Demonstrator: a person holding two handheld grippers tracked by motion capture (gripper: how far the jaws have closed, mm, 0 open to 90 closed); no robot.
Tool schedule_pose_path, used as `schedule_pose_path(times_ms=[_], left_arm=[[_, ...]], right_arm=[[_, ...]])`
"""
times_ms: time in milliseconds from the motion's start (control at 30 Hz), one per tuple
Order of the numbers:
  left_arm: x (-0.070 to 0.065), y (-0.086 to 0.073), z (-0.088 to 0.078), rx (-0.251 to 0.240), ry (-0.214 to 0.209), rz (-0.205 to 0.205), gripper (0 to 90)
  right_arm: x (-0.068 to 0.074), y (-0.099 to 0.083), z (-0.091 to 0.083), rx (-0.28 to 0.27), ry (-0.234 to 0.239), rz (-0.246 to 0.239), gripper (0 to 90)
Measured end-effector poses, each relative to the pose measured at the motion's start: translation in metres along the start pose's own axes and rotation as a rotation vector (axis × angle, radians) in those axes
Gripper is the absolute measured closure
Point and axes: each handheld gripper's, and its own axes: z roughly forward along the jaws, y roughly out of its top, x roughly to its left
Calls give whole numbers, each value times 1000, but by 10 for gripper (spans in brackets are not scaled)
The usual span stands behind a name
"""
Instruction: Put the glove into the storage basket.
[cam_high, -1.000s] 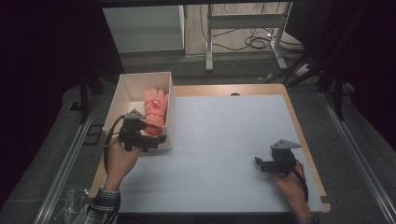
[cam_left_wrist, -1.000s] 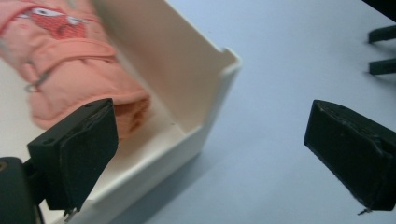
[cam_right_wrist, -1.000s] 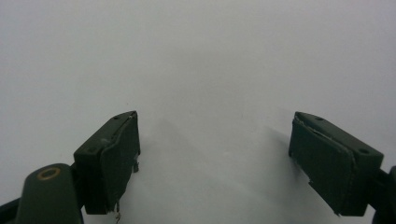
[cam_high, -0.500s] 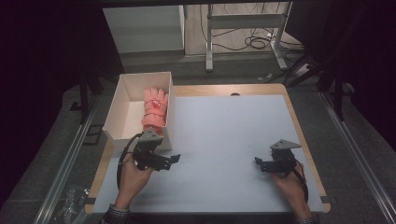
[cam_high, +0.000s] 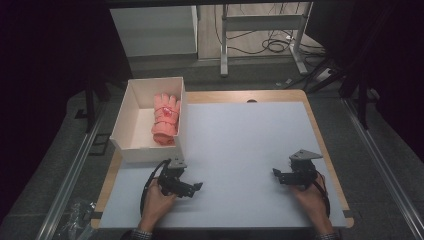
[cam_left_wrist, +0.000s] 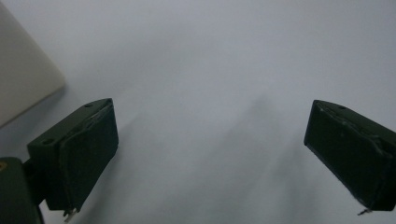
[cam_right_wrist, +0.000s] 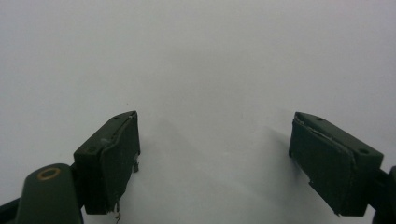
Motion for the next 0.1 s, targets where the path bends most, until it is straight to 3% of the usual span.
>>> schedule_pose_path(times_ms=[100], left_arm=[[-1, -2, 2, 4, 5, 1, 33]], right_arm=[[0, 0, 0, 2, 1, 0, 168]])
